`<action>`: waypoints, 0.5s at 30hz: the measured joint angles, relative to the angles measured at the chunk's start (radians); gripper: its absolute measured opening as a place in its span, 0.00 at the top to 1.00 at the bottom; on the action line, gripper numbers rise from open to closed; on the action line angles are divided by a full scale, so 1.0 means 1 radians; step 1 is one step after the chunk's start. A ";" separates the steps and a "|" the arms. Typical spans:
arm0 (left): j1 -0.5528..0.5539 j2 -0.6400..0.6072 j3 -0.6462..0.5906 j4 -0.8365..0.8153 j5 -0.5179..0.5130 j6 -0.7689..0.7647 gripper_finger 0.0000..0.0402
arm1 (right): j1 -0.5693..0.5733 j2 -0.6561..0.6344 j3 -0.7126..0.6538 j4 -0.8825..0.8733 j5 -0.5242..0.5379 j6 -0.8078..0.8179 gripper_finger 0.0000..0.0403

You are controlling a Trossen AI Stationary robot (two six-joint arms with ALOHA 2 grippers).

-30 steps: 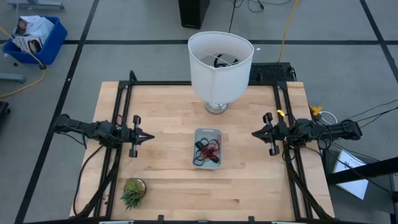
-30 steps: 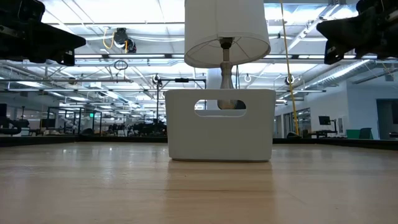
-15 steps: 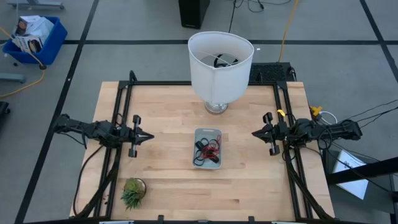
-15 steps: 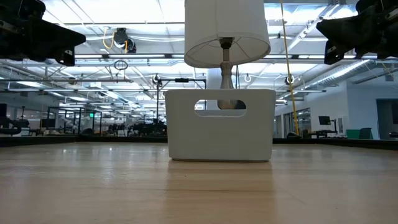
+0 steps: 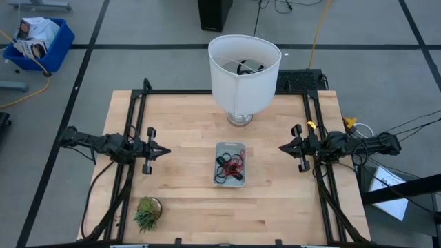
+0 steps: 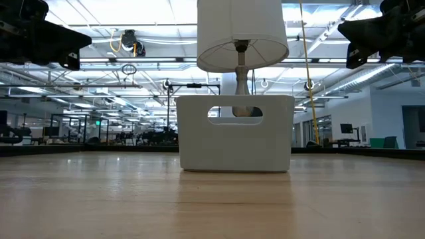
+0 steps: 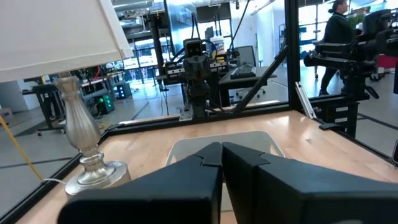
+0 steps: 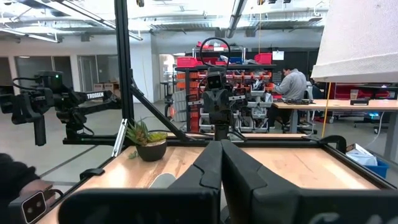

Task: Pick and place rubber bands into bin
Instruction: Return to Home Position

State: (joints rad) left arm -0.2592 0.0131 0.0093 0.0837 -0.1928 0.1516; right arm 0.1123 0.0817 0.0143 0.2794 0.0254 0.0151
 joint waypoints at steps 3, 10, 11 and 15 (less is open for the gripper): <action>0.000 0.000 0.000 0.000 0.000 0.000 0.94 | 0.000 0.000 0.000 0.000 0.000 0.000 1.00; 0.000 0.000 0.000 0.001 0.000 0.000 0.94 | 0.000 0.000 0.000 0.000 0.000 0.000 1.00; 0.000 0.000 0.000 0.001 0.000 0.000 0.94 | 0.000 0.000 0.000 0.000 0.000 0.000 1.00; 0.000 0.000 0.000 0.001 0.000 0.000 0.94 | 0.000 0.000 0.000 0.000 0.000 0.000 1.00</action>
